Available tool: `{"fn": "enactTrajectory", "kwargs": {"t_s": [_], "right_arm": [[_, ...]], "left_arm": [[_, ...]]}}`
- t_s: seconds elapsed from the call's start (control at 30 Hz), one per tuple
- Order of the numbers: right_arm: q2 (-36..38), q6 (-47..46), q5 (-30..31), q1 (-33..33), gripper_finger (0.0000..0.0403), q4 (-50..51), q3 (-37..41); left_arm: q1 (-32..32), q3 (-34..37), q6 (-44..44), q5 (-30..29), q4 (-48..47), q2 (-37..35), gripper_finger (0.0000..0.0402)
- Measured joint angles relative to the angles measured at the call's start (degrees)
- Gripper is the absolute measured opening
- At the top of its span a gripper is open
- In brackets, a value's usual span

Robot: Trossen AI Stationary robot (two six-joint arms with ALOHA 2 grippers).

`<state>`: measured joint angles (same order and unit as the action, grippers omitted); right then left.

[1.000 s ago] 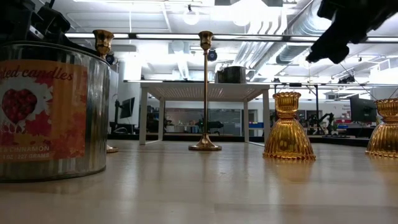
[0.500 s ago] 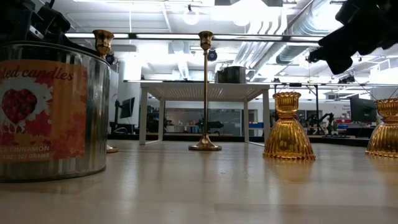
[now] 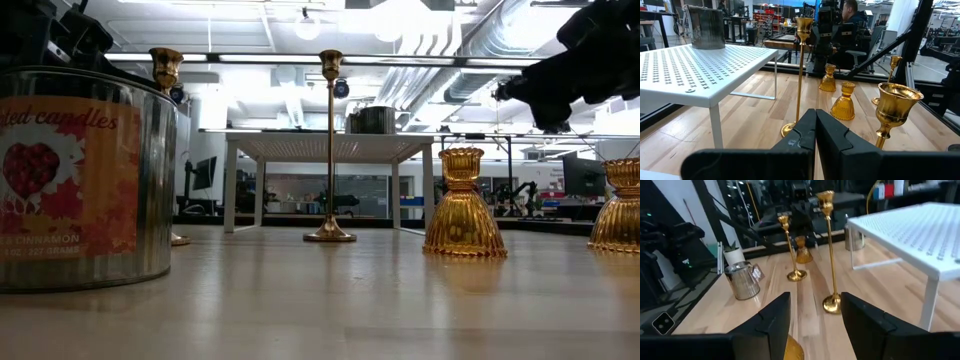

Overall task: Pick & Place candle stick holders
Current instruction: Put the bottom silver scented candle aligned with the other silver scented candle on the shelf

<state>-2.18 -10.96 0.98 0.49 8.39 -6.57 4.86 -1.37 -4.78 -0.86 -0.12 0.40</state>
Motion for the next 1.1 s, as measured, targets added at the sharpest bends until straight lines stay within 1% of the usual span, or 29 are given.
{"fn": "enactTrajectory", "kwargs": {"t_s": [0.17, 0.37, 0.57, 1.1], "right_arm": [[1.3, 3.1, -1.4, 1.6, 0.0165, -5.3, 3.1], [1.9, 3.6, -1.5, 2.1, 0.0165, -9.7, 6.1], [1.7, 5.2, -1.3, 2.1, 0.0165, -9.6, 6.1], [1.1, 5.2, -1.3, 2.1, 0.0165, -9.3, 6.1]], "left_arm": [[0.0, 0.0, 0.0, 0.0, 0.0, 0.0, 0.0003], [0.0, 0.0, 0.0, 0.0, 0.0, 0.0, 0.0003], [0.0, 0.0, 0.0, 0.0, 0.0, 0.0, 0.0003], [0.0, 0.0, 0.0, 0.0, 0.0, 0.0, 0.0003]]}}
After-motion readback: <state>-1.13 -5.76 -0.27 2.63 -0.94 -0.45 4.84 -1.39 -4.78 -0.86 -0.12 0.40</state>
